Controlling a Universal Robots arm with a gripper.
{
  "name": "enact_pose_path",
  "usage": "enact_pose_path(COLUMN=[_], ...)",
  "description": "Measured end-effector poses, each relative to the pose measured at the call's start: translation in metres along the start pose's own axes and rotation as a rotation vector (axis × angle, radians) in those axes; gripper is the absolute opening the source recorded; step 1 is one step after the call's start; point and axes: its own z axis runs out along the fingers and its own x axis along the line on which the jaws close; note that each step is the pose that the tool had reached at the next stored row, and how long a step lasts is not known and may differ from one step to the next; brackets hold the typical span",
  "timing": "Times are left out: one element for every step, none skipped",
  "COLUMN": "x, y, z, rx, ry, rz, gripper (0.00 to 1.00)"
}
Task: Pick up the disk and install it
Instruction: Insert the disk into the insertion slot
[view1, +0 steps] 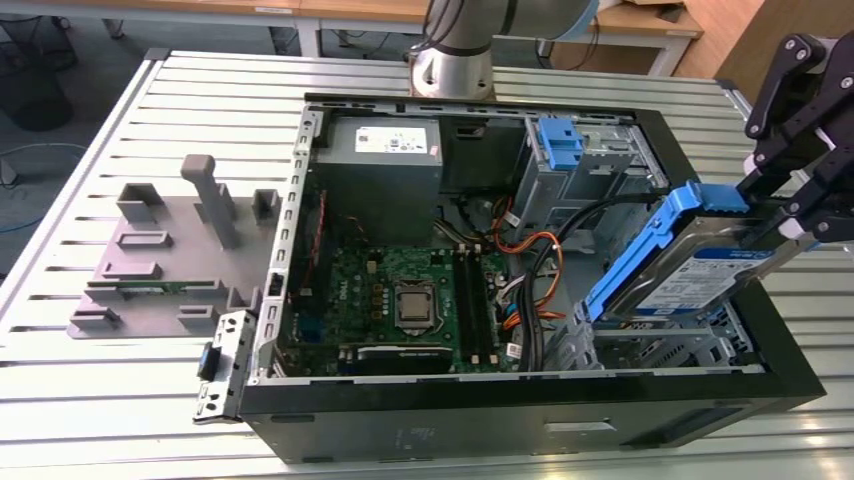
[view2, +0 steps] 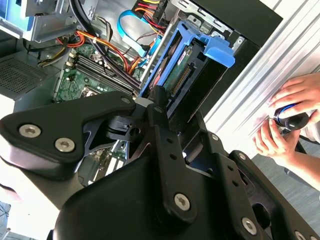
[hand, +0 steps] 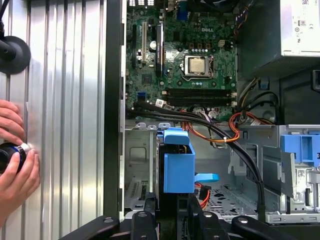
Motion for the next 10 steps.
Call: enact_pose_path(x=[0.0, 0.0, 0.0, 0.0, 0.0, 0.0001, 0.0001, 0.0001, 0.0001, 0.0001], y=[0.0, 0.0, 0.0, 0.0, 0.0, 0.0, 0.0, 0.0, 0.0, 0.0], z=[0.0, 0.0, 0.0, 0.0001, 0.0001, 0.0002, 0.0003, 0.0003, 0.0003, 0.0004], rx=[0.0, 0.0, 0.0, 0.0, 0.0, 0.0, 0.0, 0.0, 0.0, 0.0], ry=[0.0001, 0.0001, 0.0, 0.0, 0.0, -0.0001, -0.0001, -0.0001, -0.0001, 0.0], rz=[0.0, 0.0, 0.0, 0.0, 0.0, 0.0, 0.0, 0.0, 0.0, 0.0], gripper=[0.35, 0.35, 0.35, 0.35, 0.35, 0.35, 0.35, 0.35, 0.35, 0.35])
